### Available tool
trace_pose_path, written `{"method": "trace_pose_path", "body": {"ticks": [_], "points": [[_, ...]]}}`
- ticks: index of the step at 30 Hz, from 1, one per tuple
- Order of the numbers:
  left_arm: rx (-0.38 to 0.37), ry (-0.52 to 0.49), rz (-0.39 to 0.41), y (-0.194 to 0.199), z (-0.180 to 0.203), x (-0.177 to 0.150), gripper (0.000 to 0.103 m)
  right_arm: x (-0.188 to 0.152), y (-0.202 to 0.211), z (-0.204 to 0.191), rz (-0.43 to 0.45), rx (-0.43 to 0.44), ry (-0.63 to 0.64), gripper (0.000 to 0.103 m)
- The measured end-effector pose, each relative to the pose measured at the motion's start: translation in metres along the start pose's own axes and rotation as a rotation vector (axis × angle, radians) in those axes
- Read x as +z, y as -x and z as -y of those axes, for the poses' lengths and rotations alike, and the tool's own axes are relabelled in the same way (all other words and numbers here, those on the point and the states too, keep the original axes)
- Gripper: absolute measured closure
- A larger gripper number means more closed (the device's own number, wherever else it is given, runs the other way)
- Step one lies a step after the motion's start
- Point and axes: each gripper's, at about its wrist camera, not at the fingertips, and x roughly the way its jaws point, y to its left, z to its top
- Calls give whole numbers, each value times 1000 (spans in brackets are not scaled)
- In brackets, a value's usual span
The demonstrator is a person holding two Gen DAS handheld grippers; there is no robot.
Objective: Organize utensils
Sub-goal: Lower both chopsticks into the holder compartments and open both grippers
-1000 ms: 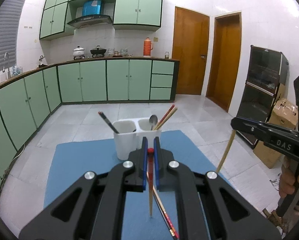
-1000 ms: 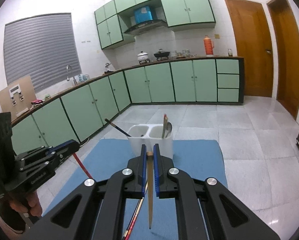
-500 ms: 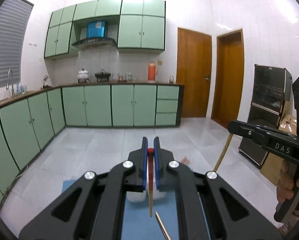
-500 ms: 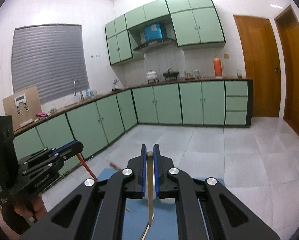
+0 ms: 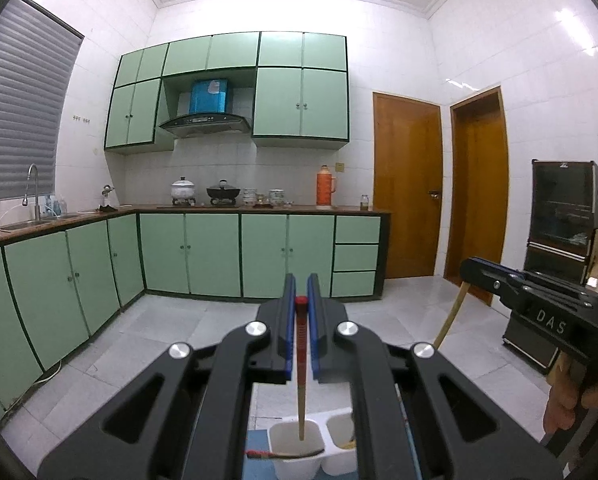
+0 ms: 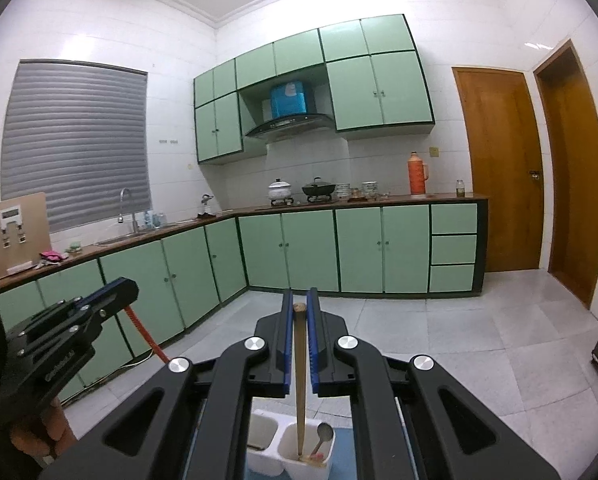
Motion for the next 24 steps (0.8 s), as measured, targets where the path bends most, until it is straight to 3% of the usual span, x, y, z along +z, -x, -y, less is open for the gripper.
{"method": "trace_pose_path", "body": {"ticks": [10, 17, 19, 22, 24], "points": [[19, 8, -94, -62, -6, -47, 98, -50, -58, 11, -72, -14, -11, 96], [9, 16, -168, -68, -17, -73, 97, -74, -63, 16, -128, 13, -15, 96], [4, 15, -178, -66, -19, -77, 89, -79, -60, 18, -134, 16, -18, 95], [-1, 16, -175, -56, -21, -78, 73, -82, -49, 20, -130, 15, -21, 82], [-6, 16, -168, -47, -21, -78, 68, -83, -36, 23, -112, 5, -26, 67]]}}
